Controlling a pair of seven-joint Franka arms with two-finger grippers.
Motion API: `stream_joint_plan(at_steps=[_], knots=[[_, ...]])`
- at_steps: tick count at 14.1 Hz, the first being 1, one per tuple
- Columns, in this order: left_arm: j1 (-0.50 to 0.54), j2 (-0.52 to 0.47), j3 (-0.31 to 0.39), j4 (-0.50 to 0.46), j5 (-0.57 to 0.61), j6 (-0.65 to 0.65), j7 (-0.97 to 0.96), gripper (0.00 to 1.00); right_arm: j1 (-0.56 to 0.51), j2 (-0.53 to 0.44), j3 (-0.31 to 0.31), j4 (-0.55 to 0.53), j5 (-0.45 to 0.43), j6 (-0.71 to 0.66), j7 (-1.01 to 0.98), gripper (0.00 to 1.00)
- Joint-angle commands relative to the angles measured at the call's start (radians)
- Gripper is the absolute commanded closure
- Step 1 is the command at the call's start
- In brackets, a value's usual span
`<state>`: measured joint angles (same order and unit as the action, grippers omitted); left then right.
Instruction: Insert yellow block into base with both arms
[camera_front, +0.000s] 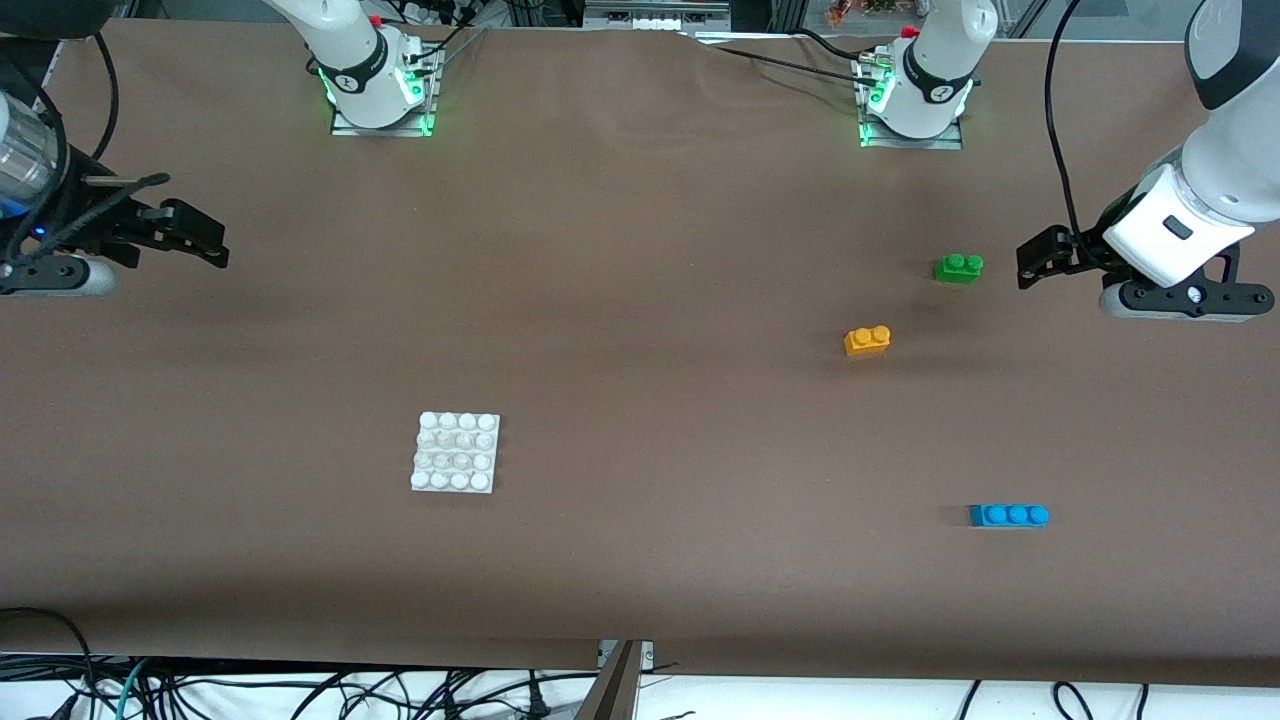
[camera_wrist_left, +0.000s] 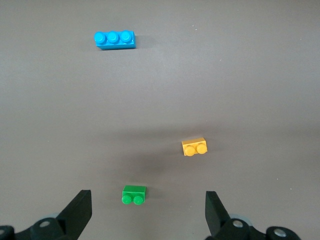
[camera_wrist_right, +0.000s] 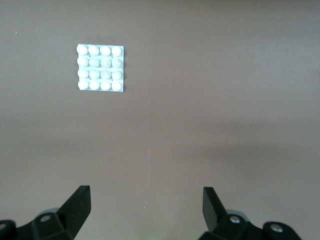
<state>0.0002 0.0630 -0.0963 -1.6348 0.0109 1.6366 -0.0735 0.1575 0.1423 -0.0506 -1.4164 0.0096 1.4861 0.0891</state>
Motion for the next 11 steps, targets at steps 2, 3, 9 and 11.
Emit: stream_joint_plan(at_steps=[2,3,9,11], knots=[[0.004,0.012,0.000,0.029,-0.023,-0.028,0.015,0.00,0.007,-0.004,0.003,-0.016,0.024,-0.004,-0.015,0.01],[0.004,0.012,0.000,0.029,-0.023,-0.028,0.015,0.00,0.005,-0.006,0.002,-0.016,0.024,-0.006,-0.020,0.01],[0.004,0.012,0.000,0.027,-0.023,-0.029,0.015,0.00,0.005,-0.006,0.000,-0.012,0.024,-0.012,-0.014,0.01],[0.004,0.012,0.000,0.029,-0.023,-0.032,0.015,0.00,0.005,0.005,0.000,-0.012,0.026,-0.004,-0.014,0.01]])
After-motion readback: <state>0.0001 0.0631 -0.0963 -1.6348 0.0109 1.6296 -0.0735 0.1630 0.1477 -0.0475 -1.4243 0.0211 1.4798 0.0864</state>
